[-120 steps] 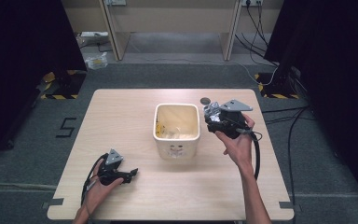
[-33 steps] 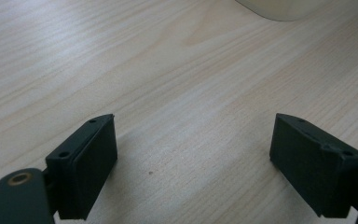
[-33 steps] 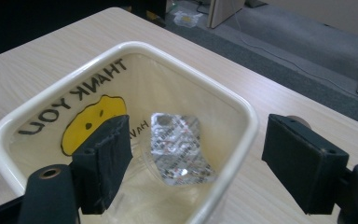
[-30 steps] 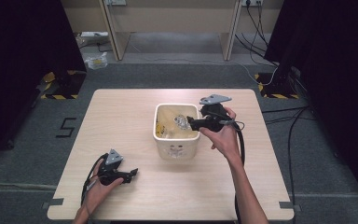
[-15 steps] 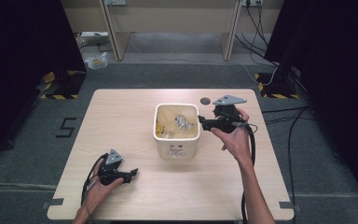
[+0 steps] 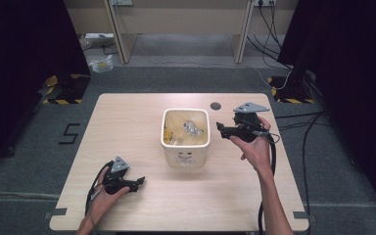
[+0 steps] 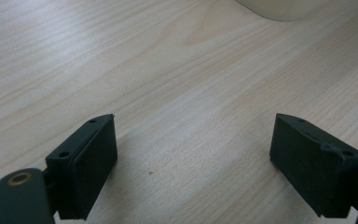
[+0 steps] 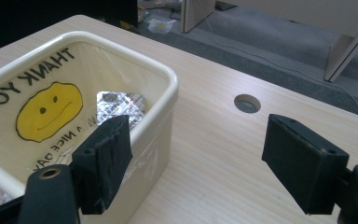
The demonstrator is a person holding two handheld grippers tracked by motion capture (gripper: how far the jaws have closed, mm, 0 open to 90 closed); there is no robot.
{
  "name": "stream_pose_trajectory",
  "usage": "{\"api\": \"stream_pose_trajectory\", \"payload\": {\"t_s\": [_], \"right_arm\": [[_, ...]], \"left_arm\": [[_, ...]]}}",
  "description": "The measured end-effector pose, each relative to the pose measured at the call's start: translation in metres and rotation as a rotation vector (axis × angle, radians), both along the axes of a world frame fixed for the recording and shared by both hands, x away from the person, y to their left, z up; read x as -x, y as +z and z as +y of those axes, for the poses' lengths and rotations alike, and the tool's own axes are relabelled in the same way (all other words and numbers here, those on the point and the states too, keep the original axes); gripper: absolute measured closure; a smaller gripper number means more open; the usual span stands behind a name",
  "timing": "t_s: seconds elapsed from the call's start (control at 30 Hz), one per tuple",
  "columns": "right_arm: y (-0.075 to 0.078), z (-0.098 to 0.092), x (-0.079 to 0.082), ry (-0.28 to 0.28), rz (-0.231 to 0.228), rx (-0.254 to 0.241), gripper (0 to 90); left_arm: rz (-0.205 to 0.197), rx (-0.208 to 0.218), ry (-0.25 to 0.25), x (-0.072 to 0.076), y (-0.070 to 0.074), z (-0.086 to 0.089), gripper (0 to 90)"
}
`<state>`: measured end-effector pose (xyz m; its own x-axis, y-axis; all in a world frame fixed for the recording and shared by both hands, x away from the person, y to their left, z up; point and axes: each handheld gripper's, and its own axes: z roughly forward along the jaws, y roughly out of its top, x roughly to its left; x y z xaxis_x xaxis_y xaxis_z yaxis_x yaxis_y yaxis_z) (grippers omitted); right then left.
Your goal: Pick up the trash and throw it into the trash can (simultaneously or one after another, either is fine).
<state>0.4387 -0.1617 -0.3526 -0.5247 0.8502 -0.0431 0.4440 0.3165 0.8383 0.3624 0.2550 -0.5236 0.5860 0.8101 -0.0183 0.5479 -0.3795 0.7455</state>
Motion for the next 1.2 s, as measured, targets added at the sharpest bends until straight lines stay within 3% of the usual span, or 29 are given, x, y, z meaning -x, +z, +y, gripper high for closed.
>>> {"api": "stream_pose_trajectory", "payload": {"t_s": [1.2], "right_arm": [[-0.026,-0.037,0.017,-0.048,0.014,-0.008,22.7]], "left_arm": [[0.001,-0.003,-0.002,0.0,0.0,0.0,14.1]]}}
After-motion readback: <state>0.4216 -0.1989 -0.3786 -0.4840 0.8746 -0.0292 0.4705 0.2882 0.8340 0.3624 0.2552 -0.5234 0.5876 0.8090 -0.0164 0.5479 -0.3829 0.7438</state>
